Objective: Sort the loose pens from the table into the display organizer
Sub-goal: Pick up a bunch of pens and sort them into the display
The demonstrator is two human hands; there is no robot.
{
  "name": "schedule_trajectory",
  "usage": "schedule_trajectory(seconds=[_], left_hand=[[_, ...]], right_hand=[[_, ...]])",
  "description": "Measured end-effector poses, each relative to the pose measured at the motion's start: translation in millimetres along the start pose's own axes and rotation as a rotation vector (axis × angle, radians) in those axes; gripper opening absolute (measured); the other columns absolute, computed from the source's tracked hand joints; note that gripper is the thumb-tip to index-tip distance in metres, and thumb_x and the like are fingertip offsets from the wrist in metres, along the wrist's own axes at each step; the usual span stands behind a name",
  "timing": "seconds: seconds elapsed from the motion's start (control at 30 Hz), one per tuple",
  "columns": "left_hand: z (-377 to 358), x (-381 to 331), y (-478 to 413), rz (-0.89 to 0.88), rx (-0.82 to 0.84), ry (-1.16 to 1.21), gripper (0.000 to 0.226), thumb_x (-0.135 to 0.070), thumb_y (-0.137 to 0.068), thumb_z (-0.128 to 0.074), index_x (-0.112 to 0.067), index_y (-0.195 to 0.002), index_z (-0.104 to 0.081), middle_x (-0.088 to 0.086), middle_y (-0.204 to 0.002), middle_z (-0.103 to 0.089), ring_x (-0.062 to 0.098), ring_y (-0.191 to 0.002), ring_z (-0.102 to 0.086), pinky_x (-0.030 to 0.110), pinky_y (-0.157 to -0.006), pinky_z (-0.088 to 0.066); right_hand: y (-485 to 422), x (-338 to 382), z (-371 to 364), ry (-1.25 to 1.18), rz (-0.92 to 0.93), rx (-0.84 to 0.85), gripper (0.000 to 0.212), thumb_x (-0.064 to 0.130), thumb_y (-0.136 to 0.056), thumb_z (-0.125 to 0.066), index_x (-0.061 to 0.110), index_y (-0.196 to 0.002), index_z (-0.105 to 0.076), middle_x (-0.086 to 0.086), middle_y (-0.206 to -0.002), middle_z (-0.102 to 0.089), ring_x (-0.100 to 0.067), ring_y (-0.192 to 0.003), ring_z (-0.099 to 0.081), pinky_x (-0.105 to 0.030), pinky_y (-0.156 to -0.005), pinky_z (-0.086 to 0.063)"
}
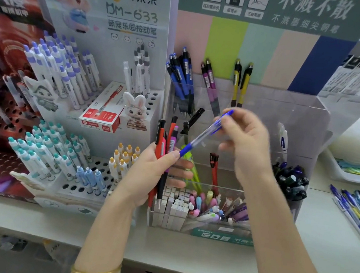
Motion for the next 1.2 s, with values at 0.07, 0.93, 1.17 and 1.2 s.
schedule_trajectory(seconds=[0.07, 0.93, 1.17, 1.2], left_hand=[[0, 0, 0, -0.011, -0.016, 0.018, 0.016, -0.014, -0.098, -0.051, -0.006, -0.111, -0.049, 0.012, -0.086, -0.073, 0.023, -0.067, -0.069, 0.03, -0.054, -0.057], [-22, 12, -1, 0.009, 0.328, 0.286, 0.039, -0.015, -0.092, -0.048, 0.001, -0.128, -0.048, 0.007, -0.082, -0.059, 0.012, -0.058, -0.047, 0.023, -0.052, -0.044], [-29, 13, -1, 0.031, 0.371, 0.243, 0.025, -0.015, -0.091, -0.053, -0.002, -0.112, -0.054, 0.004, -0.075, -0.059, 0.009, -0.054, -0.048, 0.019, -0.046, -0.043], [-30, 13, -1, 0.031, 0.38, 0.232, 0.021, -0.015, -0.091, -0.053, -0.004, -0.109, -0.055, 0.005, -0.075, -0.06, 0.01, -0.053, -0.049, 0.019, -0.046, -0.044]], right_hand=[[-14, 12, 9, 0.028, 0.166, -0.19, 0.018, 0.004, -0.092, -0.057, 0.022, -0.093, -0.058, 0.002, -0.088, -0.066, -0.009, -0.074, -0.063, -0.021, -0.05, -0.049], [-1, -3, 1, 0.439, 0.161, 0.09, 0.006, 0.018, -0.094, -0.057, 0.019, -0.092, -0.062, 0.009, -0.078, -0.064, 0.003, -0.063, -0.057, -0.013, -0.06, -0.045], [11, 10, 2, 0.304, -0.135, 0.267, 0.041, 0.046, -0.091, -0.054, 0.009, -0.088, -0.072, 0.01, -0.059, -0.061, 0.002, -0.051, -0.052, -0.012, -0.051, -0.04], [12, 13, 2, 0.355, -0.155, 0.321, 0.035, 0.044, -0.089, -0.058, 0.012, -0.087, -0.072, 0.01, -0.061, -0.065, 0.003, -0.054, -0.057, -0.011, -0.054, -0.043]])
Point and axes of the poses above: each hand's wrist, its own y-axis away from the middle knuckle, its own z-axis out of the back of the hand, x = y × z, the point moved 1 cm from there along -y, towards the middle knuckle
